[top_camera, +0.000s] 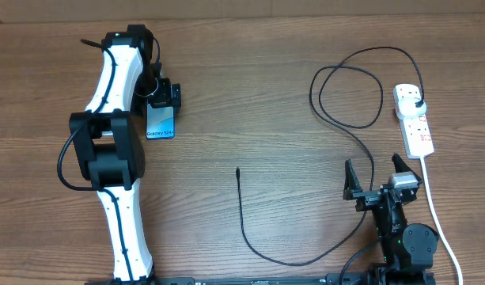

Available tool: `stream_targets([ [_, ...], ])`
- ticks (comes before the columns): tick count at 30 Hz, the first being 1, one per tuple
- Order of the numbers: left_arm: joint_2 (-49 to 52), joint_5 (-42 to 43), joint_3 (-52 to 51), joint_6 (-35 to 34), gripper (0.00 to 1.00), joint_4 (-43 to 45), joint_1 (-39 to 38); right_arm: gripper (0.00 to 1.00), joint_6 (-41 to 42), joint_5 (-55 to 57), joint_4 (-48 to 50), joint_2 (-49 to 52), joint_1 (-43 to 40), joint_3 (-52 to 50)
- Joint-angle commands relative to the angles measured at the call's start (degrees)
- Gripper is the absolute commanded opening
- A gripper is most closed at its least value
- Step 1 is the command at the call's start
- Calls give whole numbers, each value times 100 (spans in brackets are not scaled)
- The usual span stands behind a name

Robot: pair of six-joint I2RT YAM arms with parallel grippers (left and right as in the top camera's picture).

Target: Plug charger to phone and switch on socket

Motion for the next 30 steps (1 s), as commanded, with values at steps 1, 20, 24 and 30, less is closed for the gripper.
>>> stream_targets([
  [1,55,-63,70,-81,100,13,-37,100,42,13,26,-37,39,-61],
  [20,57,-103,-181,-83,100,192,-39,100,39,13,26,-37,39,-61],
  [24,57,-103,-188,-83,99,201,-37,100,39,13,26,-37,39,-61],
  [30,57,-96,-195,-85,100,273,-39,100,42,13,26,-37,39,-61],
])
